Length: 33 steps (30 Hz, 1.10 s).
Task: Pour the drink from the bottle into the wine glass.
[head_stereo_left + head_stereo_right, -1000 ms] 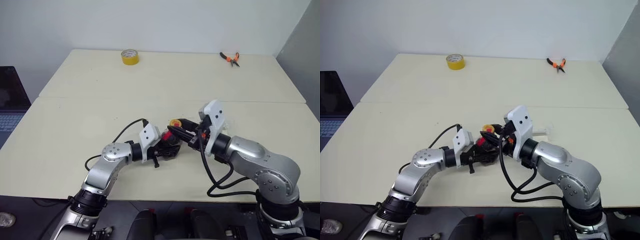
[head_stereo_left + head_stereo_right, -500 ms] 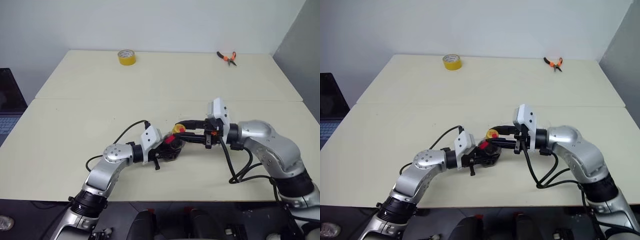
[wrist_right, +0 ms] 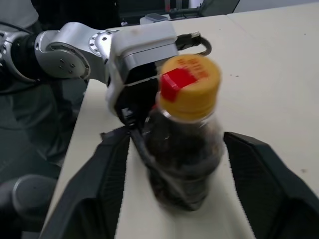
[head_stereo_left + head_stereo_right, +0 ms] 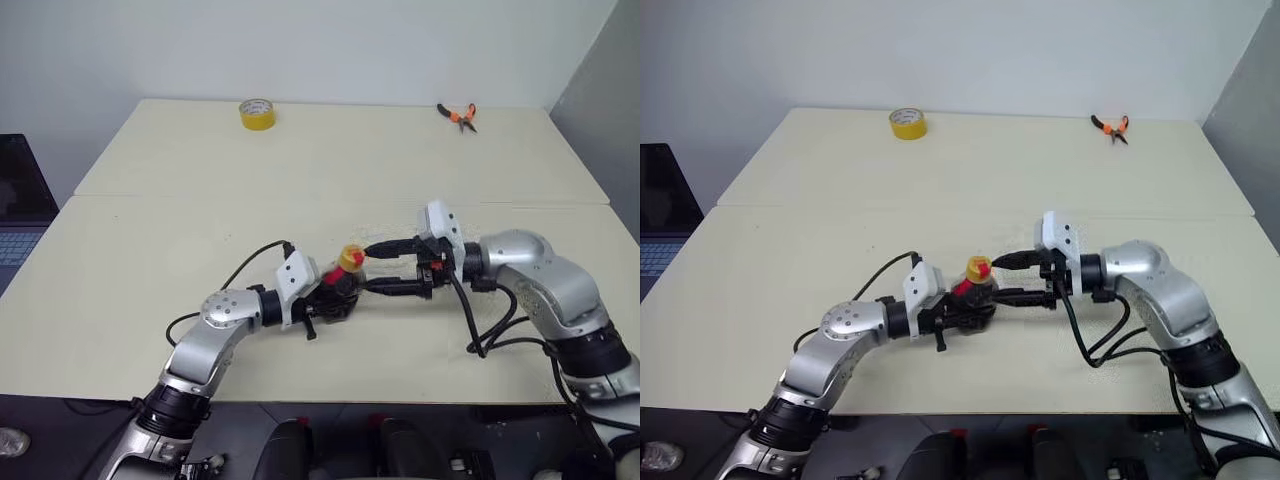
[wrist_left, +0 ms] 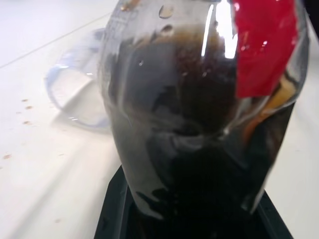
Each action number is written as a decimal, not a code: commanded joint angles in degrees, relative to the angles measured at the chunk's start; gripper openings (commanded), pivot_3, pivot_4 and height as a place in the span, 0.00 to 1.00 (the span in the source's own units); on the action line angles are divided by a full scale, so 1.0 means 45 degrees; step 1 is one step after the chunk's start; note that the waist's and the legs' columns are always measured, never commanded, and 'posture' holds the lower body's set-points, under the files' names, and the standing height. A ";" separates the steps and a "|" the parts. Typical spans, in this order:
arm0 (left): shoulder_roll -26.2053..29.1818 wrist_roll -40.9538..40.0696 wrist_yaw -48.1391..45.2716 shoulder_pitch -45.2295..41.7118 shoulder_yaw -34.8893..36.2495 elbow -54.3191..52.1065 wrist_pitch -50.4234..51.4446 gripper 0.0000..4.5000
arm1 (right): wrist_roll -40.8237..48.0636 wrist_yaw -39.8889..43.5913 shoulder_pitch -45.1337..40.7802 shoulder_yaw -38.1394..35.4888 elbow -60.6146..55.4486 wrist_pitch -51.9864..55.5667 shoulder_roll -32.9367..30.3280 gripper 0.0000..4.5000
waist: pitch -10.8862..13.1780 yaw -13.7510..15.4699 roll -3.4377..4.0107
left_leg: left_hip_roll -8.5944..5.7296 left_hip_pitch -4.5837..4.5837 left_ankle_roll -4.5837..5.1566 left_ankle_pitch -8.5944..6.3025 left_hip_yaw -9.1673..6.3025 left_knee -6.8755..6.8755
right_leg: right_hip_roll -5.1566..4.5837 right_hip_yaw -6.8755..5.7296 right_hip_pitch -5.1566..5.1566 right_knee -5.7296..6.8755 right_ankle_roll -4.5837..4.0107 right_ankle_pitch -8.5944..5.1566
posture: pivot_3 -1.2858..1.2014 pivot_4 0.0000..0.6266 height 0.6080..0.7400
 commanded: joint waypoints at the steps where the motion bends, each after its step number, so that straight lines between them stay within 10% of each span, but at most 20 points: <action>1: -0.0222 -0.0161 0.0202 -0.0113 0.0229 -0.0452 -0.0311 0.20 | 0.0982 -0.2064 0.0868 -0.1662 -0.2000 0.0778 0.0496 0.94 | 0.0000 0.0017 -0.0001 | 0.0000 0.0000 0.0000 0.0000 -0.0003 -0.0001 | 0.0000 -0.0005 0.0002 -0.0002 0.0000 0.0000 | 0.52 0.24 1.00; 12: -0.0762 -0.0016 0.0464 -0.0223 0.0055 -0.0170 -0.0378 0.20 | -0.0237 -0.8179 0.1833 -0.1194 -0.5304 0.1686 0.3371 0.94 | 0.0000 -0.0029 0.0002 | -0.0001 0.0004 -0.0005 0.0003 0.0003 -0.0006 | 0.0005 0.0004 -0.0005 0.0011 0.0003 -0.0001 | 0.52 0.24 1.00; 33: -0.0823 0.0104 0.0147 -0.0439 0.0028 0.0273 -0.0629 0.20 | -0.1746 -0.8311 0.2014 -0.0795 -0.4529 0.1336 0.3427 0.94 | 0.0000 -0.0030 0.0001 | -0.0003 0.0003 -0.0003 0.0002 0.0006 -0.0007 | 0.0005 0.0004 -0.0005 0.0005 0.0003 -0.0001 | 0.52 0.24 1.00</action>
